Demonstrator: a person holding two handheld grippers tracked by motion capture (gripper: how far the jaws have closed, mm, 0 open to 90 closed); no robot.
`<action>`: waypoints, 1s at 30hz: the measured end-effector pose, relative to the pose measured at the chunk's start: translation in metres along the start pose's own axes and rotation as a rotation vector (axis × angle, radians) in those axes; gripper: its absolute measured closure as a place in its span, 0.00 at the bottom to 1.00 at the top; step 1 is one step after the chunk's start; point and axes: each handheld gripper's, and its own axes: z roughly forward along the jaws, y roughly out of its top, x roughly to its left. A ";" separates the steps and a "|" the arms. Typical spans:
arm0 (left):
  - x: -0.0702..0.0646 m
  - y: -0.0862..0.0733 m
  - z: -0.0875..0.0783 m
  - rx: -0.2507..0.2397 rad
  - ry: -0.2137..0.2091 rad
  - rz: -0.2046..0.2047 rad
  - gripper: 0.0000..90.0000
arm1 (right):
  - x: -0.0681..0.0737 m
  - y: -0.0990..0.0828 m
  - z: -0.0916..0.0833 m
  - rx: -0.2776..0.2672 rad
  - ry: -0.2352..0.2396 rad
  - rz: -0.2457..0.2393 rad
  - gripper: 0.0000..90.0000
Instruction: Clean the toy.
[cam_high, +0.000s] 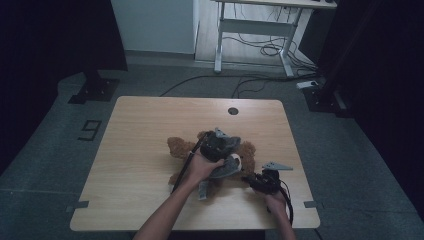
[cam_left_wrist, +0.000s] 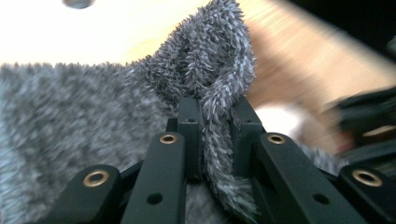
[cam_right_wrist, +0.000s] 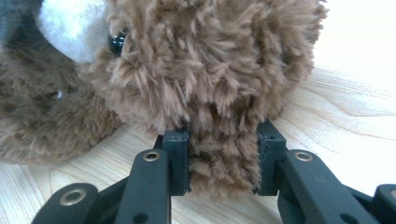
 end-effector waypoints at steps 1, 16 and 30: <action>0.006 -0.004 -0.004 -0.015 -0.020 -0.029 0.87 | 0.000 0.000 0.000 0.000 0.001 -0.001 0.73; 0.071 -0.053 -0.067 -0.078 0.083 -0.136 0.86 | 0.001 0.000 0.000 0.005 -0.001 0.003 0.73; 0.051 -0.026 -0.081 -0.187 0.036 -0.096 0.87 | 0.001 0.000 0.000 0.006 -0.005 0.000 0.72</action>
